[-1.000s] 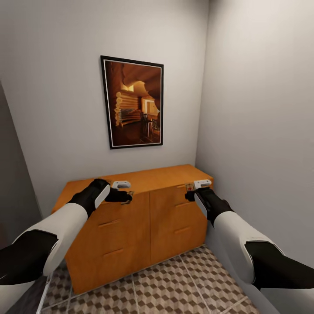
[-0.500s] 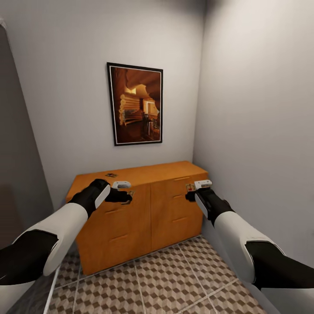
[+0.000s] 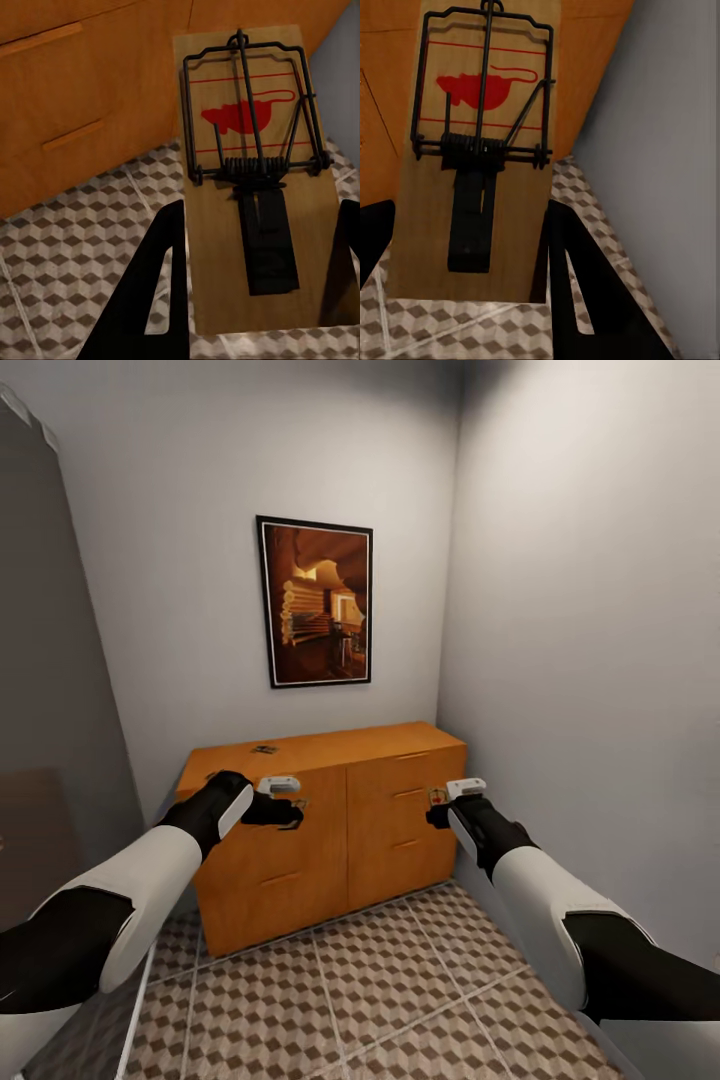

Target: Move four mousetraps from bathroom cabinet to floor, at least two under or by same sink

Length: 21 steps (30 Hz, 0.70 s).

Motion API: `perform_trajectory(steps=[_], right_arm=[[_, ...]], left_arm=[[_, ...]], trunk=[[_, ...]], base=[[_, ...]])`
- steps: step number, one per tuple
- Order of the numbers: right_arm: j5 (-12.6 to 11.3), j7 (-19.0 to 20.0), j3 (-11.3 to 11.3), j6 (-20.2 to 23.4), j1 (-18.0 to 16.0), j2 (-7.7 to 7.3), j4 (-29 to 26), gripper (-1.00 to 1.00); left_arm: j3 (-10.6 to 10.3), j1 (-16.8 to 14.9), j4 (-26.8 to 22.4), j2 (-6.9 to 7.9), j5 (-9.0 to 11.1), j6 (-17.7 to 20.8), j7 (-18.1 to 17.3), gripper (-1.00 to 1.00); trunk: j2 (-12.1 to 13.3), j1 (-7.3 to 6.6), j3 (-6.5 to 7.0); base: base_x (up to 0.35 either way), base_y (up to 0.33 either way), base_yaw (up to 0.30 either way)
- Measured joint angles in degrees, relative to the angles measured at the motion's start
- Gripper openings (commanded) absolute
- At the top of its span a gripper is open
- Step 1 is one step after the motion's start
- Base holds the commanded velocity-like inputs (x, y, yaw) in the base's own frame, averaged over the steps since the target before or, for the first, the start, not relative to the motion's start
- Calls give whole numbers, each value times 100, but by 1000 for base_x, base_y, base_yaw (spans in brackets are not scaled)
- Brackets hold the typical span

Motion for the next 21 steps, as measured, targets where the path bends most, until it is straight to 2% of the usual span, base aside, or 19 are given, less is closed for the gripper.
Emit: perform_trajectory(steps=[21], right_arm=[[-8,4,0,-1,0,-19,20,-100]], left_arm=[[0,-1,40,0,13,0,9,-100]], trunk=[[0,0,0]], base=[[-345,0,0]])
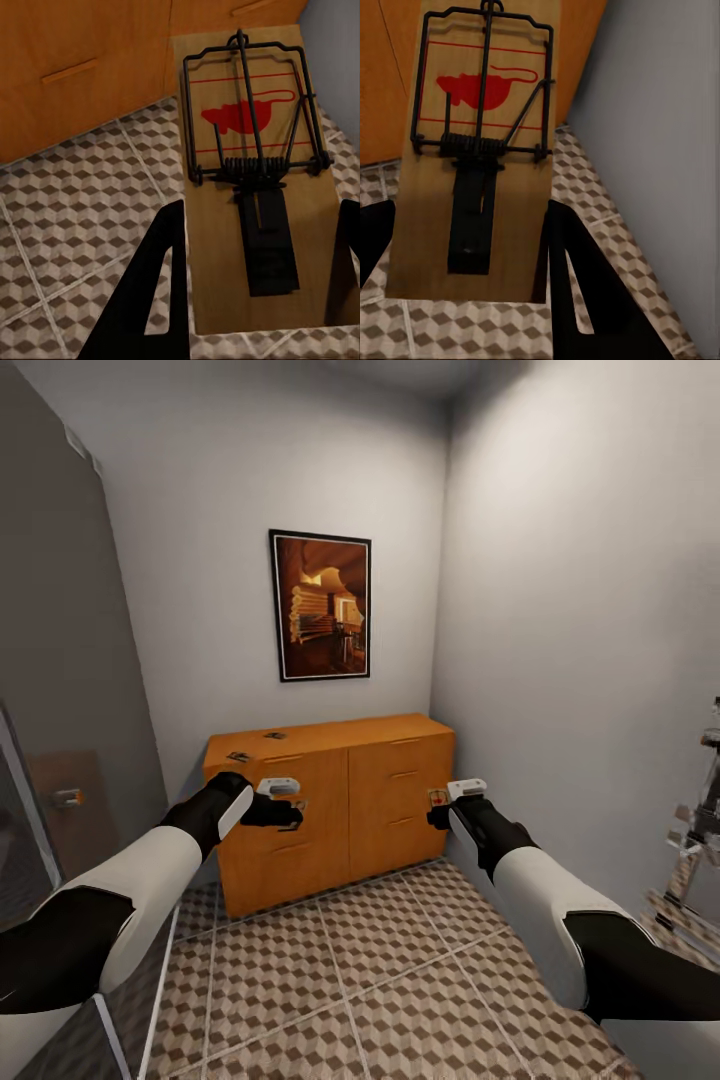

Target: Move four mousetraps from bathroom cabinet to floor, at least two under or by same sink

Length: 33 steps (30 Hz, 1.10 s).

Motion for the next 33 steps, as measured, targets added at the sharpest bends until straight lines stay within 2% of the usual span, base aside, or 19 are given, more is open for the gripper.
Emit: perform_trajectory(steps=[8,17,33], right_arm=[[0,-3,0,-53,0,-3,174,-100],[1,1,0,-387,0,-8,459,-100],[-15,-26,0,-398,0,-17,491,-100]], left_arm=[[1,2,103,0,2,-42,-1,-100],[2,0,126,2,2,-61,-1,-100],[2,1,124,-14,2,-62,-1,-100]], trunk=[[0,0,0],[0,0,0],[0,0,0]], base=[[-345,0,0],[-345,0,0],[-345,0,0]])
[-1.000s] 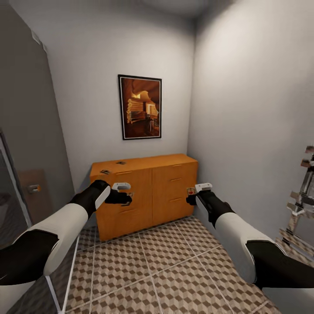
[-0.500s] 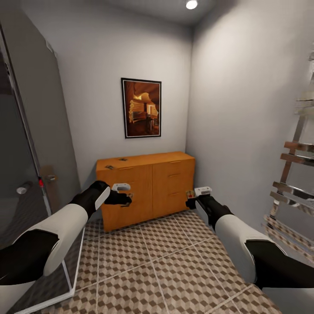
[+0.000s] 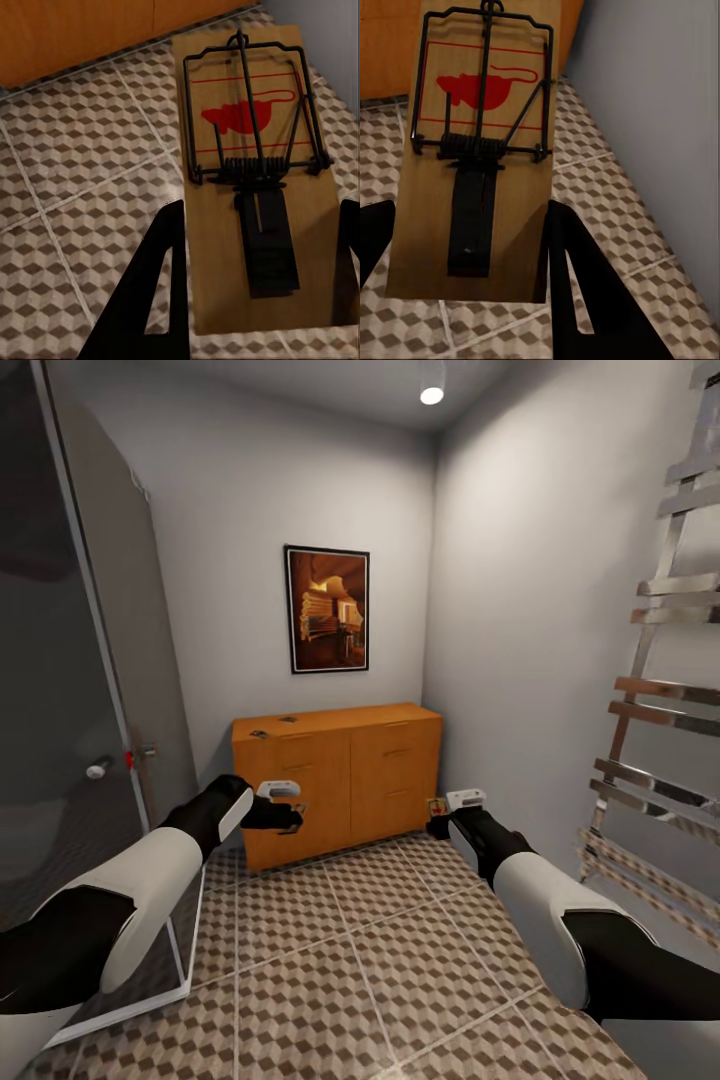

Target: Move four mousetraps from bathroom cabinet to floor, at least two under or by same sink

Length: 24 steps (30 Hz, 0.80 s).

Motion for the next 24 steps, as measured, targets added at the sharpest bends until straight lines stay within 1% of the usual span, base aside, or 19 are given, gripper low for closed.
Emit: perform_trajectory(steps=[10,13,18,24], right_arm=[[-1,-9,0,-6,0,0,0,-100],[-3,-9,0,-8,0,0,0,-100],[-7,-9,0,-9,0,0,55,-100],[3,-10,0,-9,0,0,226,-100]], left_arm=[[1,-2,5,-2,-2,0,0,-100],[0,1,11,2,-1,0,-1,-100],[0,-2,68,0,0,-32,-8,-100],[0,-3,245,-2,8,-265,-9,-100]], trunk=[[0,0,0],[0,-1,0],[0,-3,2],[-1,-3,8]], base=[[-345,0,0],[-255,0,2],[-72,0,138],[-13,0,246]])
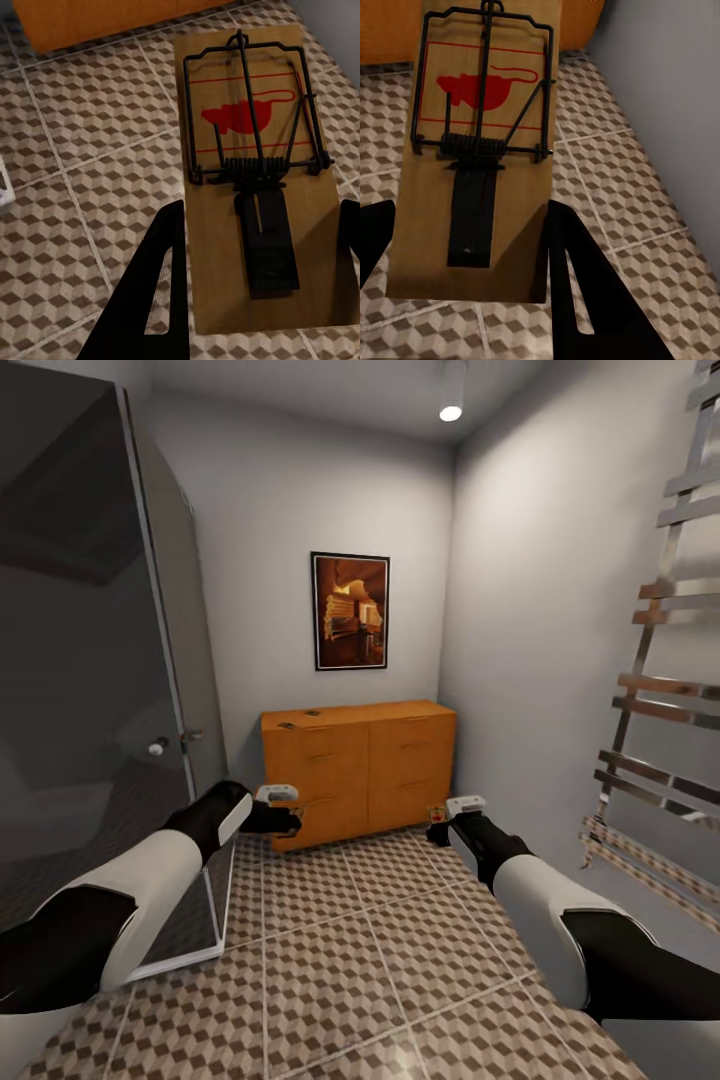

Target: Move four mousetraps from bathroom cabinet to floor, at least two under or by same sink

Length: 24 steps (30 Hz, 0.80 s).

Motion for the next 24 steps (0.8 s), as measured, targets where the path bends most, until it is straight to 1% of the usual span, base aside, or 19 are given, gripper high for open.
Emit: perform_trajectory(steps=[4,7,10,13,16,18,22,24], right_arm=[[-11,1,0,0,0,6,41,-100],[-8,2,0,-7,0,9,118,-100],[-1,0,0,-17,2,12,227,-100],[-4,2,0,-52,0,22,295,-100],[-10,-15,-1,-228,0,41,470,-100],[-10,-30,-1,-369,0,55,628,-100],[-6,-37,-1,-603,-1,69,885,-100],[-5,-40,-1,-704,-1,75,1010,-100]], left_arm=[[-1,0,208,6,13,-191,-12,-100],[1,-1,376,4,92,-376,-23,-100],[-1,0,647,-9,218,-684,-23,-100],[-1,0,927,-32,265,-985,-29,-100],[-4,0,1306,-98,288,-1419,-35,-100],[-3,3,1493,-133,299,-1636,-33,-100],[-2,35,1633,-157,310,-1824,-32,-100],[-3,117,1665,-158,312,-1895,-29,-100]], trunk=[[0,0,1],[0,0,1],[1,0,1],[0,0,1],[1,0,0],[0,0,0],[0,0,1],[0,0,1]], base=[[-3,0,272],[-1,0,279],[0,0,282],[0,0,283],[0,0,283],[0,0,284],[0,0,284],[0,0,285]])
